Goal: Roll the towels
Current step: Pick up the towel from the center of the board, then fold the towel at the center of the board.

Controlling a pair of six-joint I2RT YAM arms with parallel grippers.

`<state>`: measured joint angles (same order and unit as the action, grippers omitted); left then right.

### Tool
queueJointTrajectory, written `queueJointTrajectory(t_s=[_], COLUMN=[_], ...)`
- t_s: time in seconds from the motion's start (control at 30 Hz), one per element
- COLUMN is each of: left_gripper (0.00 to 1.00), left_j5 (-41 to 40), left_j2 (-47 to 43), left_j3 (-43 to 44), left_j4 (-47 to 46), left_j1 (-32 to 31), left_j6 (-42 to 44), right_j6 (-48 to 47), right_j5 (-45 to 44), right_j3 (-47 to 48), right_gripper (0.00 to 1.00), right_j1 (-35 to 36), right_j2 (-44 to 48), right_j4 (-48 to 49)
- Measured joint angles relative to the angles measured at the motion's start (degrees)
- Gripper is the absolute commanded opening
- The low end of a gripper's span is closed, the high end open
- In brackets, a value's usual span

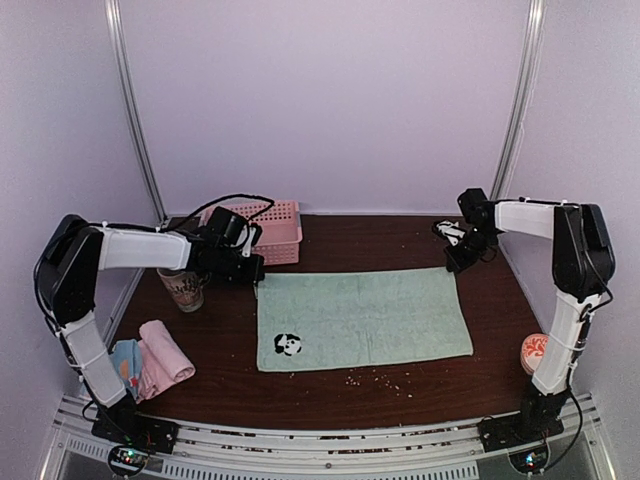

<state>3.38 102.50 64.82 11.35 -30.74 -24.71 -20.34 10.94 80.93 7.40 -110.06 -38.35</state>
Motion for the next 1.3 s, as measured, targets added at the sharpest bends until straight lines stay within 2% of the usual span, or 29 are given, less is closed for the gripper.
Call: queueJointTrajectory(t_s=[0.67, 1.3], left_gripper=[0.0, 0.0], left_j5=[-1.75, 5.51], left_j2=[-6.49, -12.63], left_j3=[-2.56, -8.15], left_j4=[-2.71, 1.73], left_j1=[0.07, 0.48], left_j6=[2.25, 4.7], right_j6=[-0.74, -3.34], right_j5=[4.31, 10.32], right_j3=[2.73, -15.28], right_gripper=[0.0, 0.0], right_j1=[-1.01, -1.31], right_j2=[-0.07, 16.68], right_j4=[0.79, 2.4])
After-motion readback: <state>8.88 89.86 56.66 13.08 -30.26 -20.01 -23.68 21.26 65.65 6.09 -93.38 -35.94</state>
